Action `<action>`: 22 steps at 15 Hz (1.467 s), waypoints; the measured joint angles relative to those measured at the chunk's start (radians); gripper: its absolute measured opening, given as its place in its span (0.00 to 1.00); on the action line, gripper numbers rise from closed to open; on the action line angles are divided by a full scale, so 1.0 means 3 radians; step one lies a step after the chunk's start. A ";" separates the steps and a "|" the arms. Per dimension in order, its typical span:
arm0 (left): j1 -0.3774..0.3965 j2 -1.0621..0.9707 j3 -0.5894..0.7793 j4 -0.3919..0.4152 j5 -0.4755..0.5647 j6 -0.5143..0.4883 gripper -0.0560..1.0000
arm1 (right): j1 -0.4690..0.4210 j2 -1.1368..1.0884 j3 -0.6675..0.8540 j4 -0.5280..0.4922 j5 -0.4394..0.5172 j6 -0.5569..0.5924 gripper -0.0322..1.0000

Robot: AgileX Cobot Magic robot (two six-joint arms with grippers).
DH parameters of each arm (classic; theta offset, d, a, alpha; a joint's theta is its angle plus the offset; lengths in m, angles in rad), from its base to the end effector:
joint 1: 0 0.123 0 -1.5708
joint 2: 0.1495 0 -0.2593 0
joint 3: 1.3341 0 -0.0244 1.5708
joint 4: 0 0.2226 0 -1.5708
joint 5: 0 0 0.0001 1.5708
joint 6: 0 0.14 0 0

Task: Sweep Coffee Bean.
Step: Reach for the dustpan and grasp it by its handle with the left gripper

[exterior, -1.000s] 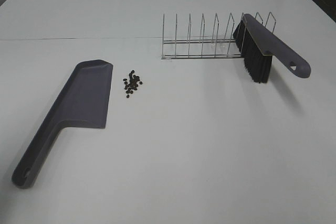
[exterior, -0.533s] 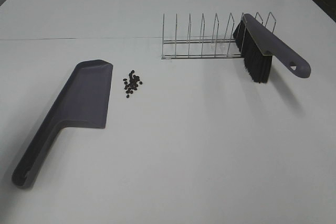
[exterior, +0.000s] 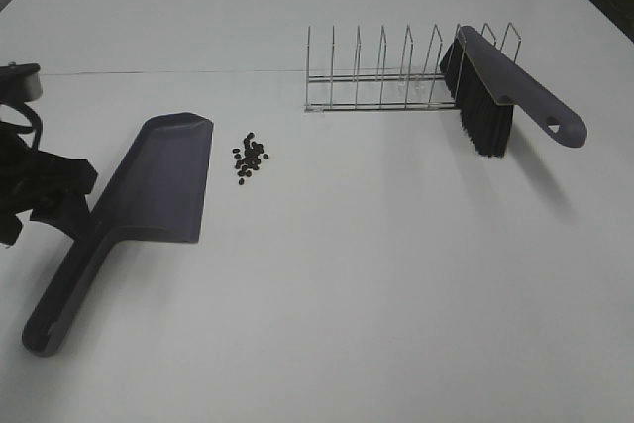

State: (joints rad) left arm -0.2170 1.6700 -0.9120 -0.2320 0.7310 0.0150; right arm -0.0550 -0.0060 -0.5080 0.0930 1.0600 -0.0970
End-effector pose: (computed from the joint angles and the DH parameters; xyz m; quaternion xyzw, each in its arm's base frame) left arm 0.2672 -0.0809 0.1190 0.0357 0.9923 -0.0923 0.0749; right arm 0.0389 0.0092 0.2445 -0.0199 0.8482 0.0063 0.5292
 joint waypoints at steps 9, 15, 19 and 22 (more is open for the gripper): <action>-0.0260 0.0460 -0.0167 0.0617 -0.0037 -0.0387 0.68 | 0.0000 0.0000 0.0000 0.0000 0.0000 0.0000 0.74; -0.0260 0.0720 -0.0173 0.0663 -0.0237 -0.0387 0.68 | 0.0000 0.0000 0.0000 0.0000 0.0000 0.0000 0.74; -0.0260 0.0990 -0.0207 0.0647 -0.0393 -0.0390 0.67 | 0.0000 0.0000 0.0000 0.0000 0.0000 0.0000 0.74; -0.0263 0.0997 -0.0217 0.0617 -0.0430 -0.0513 0.42 | 0.0000 0.0000 0.0000 0.0000 0.0000 0.0000 0.74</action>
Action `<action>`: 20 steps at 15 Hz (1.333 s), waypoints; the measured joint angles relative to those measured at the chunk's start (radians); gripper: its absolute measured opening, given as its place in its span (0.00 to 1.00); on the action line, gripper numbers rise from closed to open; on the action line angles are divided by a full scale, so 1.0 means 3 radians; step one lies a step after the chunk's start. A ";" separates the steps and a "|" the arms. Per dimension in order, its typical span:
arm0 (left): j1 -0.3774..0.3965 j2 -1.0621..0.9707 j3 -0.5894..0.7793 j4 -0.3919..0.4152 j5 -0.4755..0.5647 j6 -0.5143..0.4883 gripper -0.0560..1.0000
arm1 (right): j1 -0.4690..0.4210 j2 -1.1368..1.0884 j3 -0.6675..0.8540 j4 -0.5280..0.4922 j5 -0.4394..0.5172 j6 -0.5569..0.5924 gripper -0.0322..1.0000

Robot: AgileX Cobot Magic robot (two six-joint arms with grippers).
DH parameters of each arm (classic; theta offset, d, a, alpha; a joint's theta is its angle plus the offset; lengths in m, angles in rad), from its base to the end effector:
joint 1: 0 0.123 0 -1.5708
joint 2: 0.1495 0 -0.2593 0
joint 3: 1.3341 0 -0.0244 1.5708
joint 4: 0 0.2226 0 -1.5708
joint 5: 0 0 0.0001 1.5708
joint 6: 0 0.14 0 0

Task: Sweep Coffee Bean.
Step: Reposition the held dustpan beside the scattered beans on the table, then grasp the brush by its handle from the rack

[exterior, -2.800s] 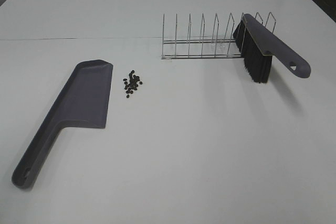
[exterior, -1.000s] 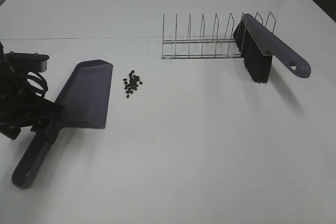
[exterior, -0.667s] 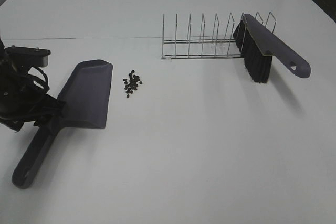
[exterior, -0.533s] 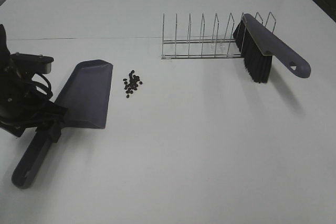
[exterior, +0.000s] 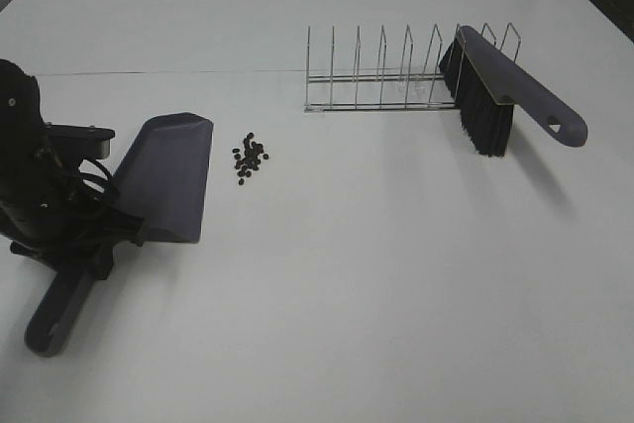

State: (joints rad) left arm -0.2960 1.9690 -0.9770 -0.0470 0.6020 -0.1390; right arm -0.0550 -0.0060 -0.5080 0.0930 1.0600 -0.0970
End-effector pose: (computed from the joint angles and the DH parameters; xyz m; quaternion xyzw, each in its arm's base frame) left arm 0.2865 -0.0913 0.0447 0.0595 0.9976 -0.0205 0.0282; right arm 0.0389 0.0092 0.2445 -0.0199 0.8482 0.0063 0.5292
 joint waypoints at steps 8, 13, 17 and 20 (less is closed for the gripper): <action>0.0000 0.0000 0.0000 0.0033 -0.0017 -0.0183 0.36 | 0.0000 0.0000 0.0000 0.0000 0.0000 0.0000 0.74; 0.0000 -0.0037 0.0003 0.0040 0.0007 -0.0247 0.36 | 0.0000 0.0000 0.0000 0.0000 0.0000 0.0000 0.74; 0.0000 -0.0280 0.0017 0.0050 0.0060 -0.0260 0.36 | 0.0000 0.0000 0.0000 0.0000 0.0000 0.0003 0.74; 0.0000 -0.0470 0.0017 0.0063 0.0060 -0.0260 0.36 | 0.0000 0.0157 -0.0010 -0.0007 -0.0037 0.0027 0.73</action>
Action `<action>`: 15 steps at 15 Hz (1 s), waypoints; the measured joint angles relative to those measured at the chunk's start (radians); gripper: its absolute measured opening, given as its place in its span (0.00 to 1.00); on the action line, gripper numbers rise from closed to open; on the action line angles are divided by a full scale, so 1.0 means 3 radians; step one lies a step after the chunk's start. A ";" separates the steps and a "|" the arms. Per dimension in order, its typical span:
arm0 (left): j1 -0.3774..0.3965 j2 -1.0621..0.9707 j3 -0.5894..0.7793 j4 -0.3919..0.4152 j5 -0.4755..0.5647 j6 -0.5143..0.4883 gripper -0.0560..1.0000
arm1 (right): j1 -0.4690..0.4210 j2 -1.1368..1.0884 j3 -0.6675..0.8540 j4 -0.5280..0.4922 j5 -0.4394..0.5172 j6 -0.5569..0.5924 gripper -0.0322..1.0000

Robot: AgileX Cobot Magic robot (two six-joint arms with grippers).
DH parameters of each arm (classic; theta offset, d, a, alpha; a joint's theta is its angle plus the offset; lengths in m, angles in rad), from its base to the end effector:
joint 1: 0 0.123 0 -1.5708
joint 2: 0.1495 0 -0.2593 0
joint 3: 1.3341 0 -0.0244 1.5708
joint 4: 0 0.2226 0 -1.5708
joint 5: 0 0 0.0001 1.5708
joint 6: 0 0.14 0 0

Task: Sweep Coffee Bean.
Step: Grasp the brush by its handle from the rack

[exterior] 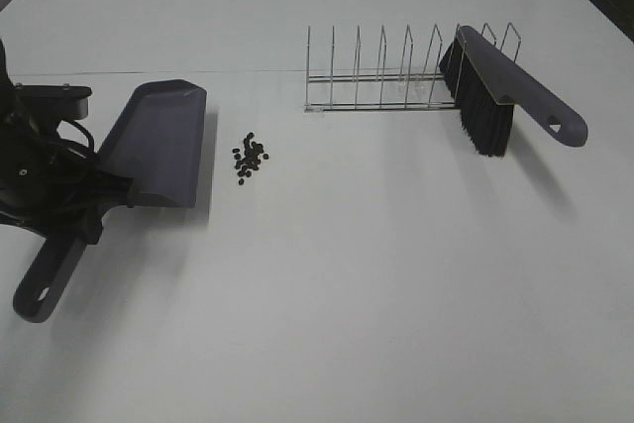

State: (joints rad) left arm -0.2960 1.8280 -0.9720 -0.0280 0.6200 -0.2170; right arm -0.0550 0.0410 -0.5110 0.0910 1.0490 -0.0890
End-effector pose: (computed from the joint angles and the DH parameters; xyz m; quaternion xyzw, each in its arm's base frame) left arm 0.2909 -0.0911 0.0862 0.0287 0.9954 -0.0319 0.0856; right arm 0.0451 0.0086 0.2447 -0.0154 0.8569 0.0084 0.5151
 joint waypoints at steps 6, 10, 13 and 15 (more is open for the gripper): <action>0.0000 -0.0077 0.0000 0.0010 0.0023 0.0000 0.36 | 0.0000 0.1497 -0.0233 0.0223 -0.1733 0.0003 0.73; 0.0000 -0.0077 0.0000 0.0020 0.0030 0.0000 0.36 | 0.0000 0.2853 -0.1037 0.0263 -0.1873 -0.0127 0.73; 0.0000 -0.0077 0.0000 0.0020 0.0030 0.0000 0.36 | 0.0000 0.3677 -0.1633 0.0263 -0.1867 -0.0280 0.73; 0.0000 -0.0077 0.0000 0.0020 0.0030 0.0000 0.36 | 0.0000 0.4300 -0.2097 0.0267 -0.1800 -0.0393 0.73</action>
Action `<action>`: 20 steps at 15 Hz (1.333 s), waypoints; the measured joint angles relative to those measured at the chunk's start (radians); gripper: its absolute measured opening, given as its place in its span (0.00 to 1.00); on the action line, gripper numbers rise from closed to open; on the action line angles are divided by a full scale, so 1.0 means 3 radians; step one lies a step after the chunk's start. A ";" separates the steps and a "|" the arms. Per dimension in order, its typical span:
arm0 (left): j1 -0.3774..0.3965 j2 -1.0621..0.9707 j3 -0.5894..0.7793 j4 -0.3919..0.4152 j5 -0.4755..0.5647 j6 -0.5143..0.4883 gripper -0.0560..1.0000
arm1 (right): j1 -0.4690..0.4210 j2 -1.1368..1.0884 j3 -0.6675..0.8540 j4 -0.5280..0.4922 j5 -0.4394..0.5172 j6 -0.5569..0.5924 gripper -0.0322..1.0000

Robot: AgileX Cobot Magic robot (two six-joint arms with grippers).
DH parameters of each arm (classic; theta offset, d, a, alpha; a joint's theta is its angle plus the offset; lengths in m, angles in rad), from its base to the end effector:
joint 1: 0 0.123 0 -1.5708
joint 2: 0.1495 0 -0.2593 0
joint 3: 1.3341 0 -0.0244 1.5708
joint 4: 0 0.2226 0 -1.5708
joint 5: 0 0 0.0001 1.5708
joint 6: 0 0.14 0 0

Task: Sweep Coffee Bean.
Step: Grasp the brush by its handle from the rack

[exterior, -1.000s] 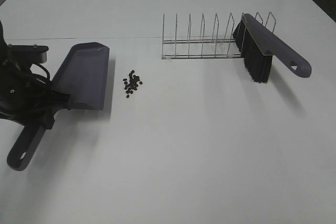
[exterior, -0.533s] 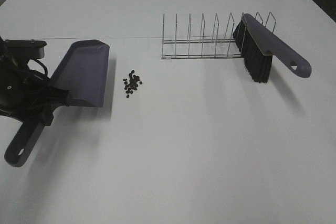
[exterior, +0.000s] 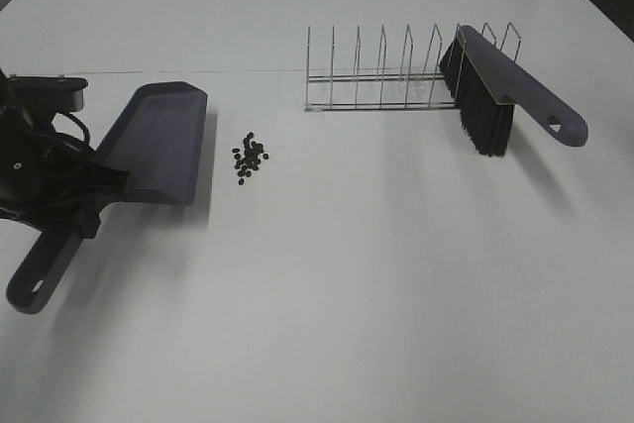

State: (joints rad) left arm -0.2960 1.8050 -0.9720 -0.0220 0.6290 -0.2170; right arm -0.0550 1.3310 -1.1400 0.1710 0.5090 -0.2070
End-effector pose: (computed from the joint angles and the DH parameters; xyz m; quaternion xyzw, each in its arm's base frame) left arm 0.2906 -0.0905 0.0930 0.0311 0.9947 -0.0319 0.0928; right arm 0.3153 -0.0057 0.3028 -0.0203 0.8852 0.0107 0.4646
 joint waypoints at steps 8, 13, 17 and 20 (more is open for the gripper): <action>0.0000 0.0000 0.0000 0.0000 0.0003 -0.0003 0.36 | 0.0000 0.2057 -0.1897 0.0003 0.0820 -0.0160 0.63; 0.0000 0.0000 0.0000 0.0000 0.0007 -0.0003 0.36 | 0.0033 0.2823 -0.2747 -0.0023 0.1250 -0.0157 0.49; 0.0000 0.0000 0.0000 0.0000 0.0007 -0.0013 0.36 | 0.0220 0.3167 -0.2980 -0.0183 0.1297 -0.0103 0.53; 0.0000 0.0000 0.0000 0.0000 0.0007 -0.0013 0.36 | 0.0230 0.3320 -0.2990 -0.0430 0.1300 0.0140 0.53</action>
State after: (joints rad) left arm -0.2960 1.8050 -0.9720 -0.0220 0.6310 -0.2210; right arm 0.0140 2.3270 -2.0370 0.0420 0.8990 -0.1650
